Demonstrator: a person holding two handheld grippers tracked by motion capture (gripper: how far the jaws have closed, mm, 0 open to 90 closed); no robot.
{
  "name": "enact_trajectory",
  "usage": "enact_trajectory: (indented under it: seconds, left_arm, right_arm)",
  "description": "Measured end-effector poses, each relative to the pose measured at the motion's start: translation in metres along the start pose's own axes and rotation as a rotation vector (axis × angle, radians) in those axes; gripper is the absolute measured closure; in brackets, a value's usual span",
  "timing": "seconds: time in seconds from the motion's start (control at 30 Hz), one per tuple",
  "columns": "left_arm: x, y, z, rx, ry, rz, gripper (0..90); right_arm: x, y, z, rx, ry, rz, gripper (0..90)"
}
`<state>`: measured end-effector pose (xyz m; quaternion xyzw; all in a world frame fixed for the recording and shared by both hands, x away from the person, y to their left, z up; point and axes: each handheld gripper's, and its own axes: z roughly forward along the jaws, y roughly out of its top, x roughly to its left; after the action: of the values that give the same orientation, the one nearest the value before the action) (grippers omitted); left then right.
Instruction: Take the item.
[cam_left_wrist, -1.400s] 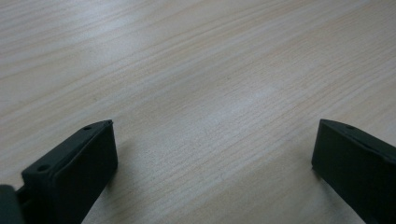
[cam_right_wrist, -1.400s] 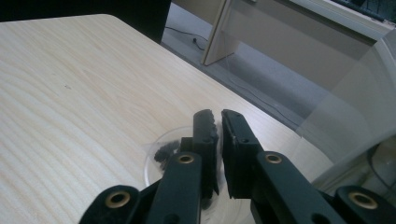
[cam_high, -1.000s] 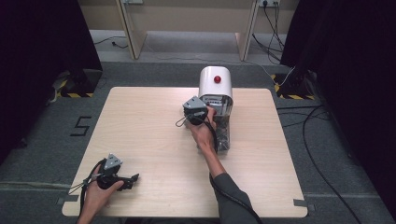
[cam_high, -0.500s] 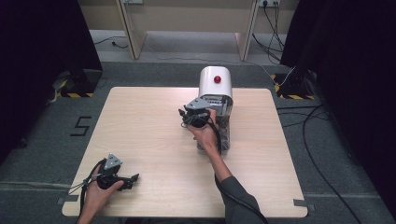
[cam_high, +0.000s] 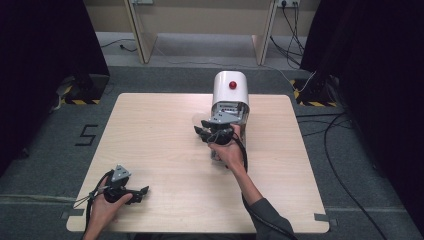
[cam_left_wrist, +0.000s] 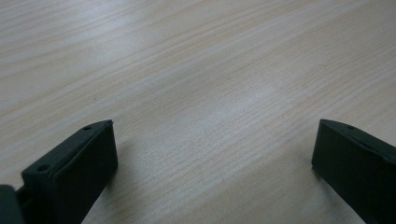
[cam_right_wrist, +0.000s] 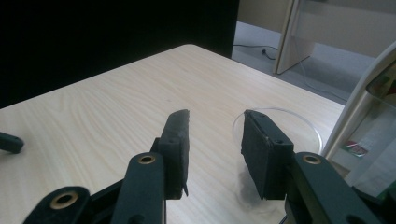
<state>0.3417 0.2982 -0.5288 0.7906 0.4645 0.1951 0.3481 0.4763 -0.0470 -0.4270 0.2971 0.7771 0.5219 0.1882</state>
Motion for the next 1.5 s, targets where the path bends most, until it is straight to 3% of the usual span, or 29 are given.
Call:
enact_trajectory:
  seconds: [0.27,0.5,0.93,1.1,1.5]
  left_arm:
    - [0.000,0.000,0.000,-0.001,0.000,-0.001,0.0]
    - [0.000,0.000,0.000,-0.001,0.000,-0.001,0.0]
    - [0.000,0.000,0.000,-0.001,0.000,-0.001,0.0]
    - [0.000,0.000,0.000,0.000,0.000,0.001,0.0]
    - [0.000,0.000,0.000,0.000,0.001,-0.001,0.0]
  right_arm:
    - [0.003,-0.004,-0.012,0.009,0.008,-0.009,58.5]
    - [0.000,-0.013,-0.030,-0.014,0.036,0.039,57.4]
    - [0.006,-0.027,-0.051,-0.025,0.031,0.016,54.7]
    - [0.013,-0.034,-0.059,-0.007,0.017,-0.032,53.9]
    - [0.014,-0.054,-0.069,0.004,0.014,-0.031,53.4]
